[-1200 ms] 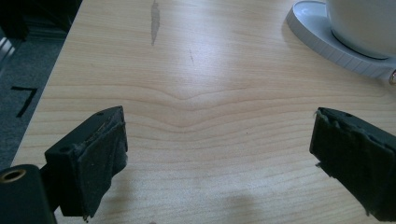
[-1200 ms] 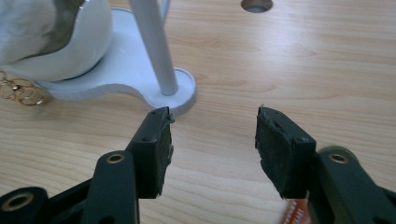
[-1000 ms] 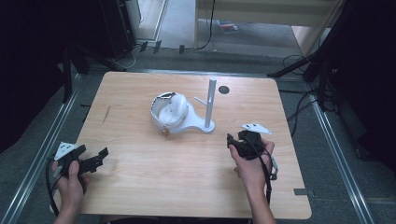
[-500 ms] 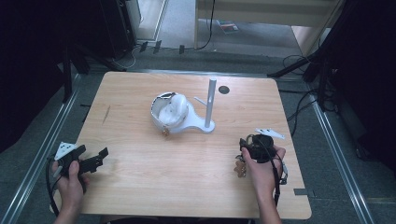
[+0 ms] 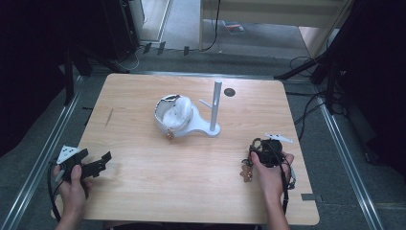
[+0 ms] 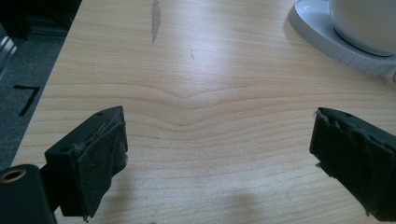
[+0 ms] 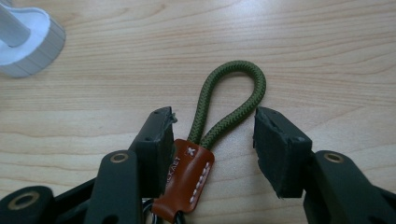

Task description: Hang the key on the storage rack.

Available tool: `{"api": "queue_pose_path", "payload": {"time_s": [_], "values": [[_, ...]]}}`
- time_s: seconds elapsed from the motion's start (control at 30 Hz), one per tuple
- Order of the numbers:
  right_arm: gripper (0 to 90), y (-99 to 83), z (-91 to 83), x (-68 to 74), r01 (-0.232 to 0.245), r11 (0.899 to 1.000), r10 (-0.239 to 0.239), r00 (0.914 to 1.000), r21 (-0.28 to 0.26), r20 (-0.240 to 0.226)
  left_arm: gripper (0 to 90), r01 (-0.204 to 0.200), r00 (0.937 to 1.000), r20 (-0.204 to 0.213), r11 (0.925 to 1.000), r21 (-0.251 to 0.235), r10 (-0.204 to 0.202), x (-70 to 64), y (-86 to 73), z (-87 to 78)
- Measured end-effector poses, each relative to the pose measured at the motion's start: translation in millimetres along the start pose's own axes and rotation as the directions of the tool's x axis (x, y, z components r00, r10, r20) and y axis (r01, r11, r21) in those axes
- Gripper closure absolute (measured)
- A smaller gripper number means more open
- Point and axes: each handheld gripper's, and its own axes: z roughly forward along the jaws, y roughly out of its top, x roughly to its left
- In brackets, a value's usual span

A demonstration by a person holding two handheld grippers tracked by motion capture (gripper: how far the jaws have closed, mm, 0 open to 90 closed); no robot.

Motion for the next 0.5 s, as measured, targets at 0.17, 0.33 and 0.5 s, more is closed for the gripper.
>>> {"api": "queue_pose_path", "payload": {"time_s": [0.17, 0.33, 0.5], "values": [[47.8, 0.0, 6.7, -2.7, -0.033, 0.999, 0.034, 0.9992, -0.017, 0.021, 4.8, 0.001, 1.0000, 0.000, 1.0000, -0.001, -0.001, -0.1, 0.0, -0.1], [55.3, 0.1, 9.3, -1.6, -0.026, 0.999, 0.027, 0.9990, -0.027, 0.036, 4.8, 0.003, 1.0000, -0.001, 1.0000, -0.002, -0.003, -0.1, -0.1, 0.1], [65.1, -3.3, 10.7, 6.4, 0.024, 0.999, -0.021, 0.9978, -0.045, 0.063, 4.8, 0.001, 1.0000, -0.002, 1.0000, 0.000, -0.001, -0.1, -0.1, 0.0]]}}
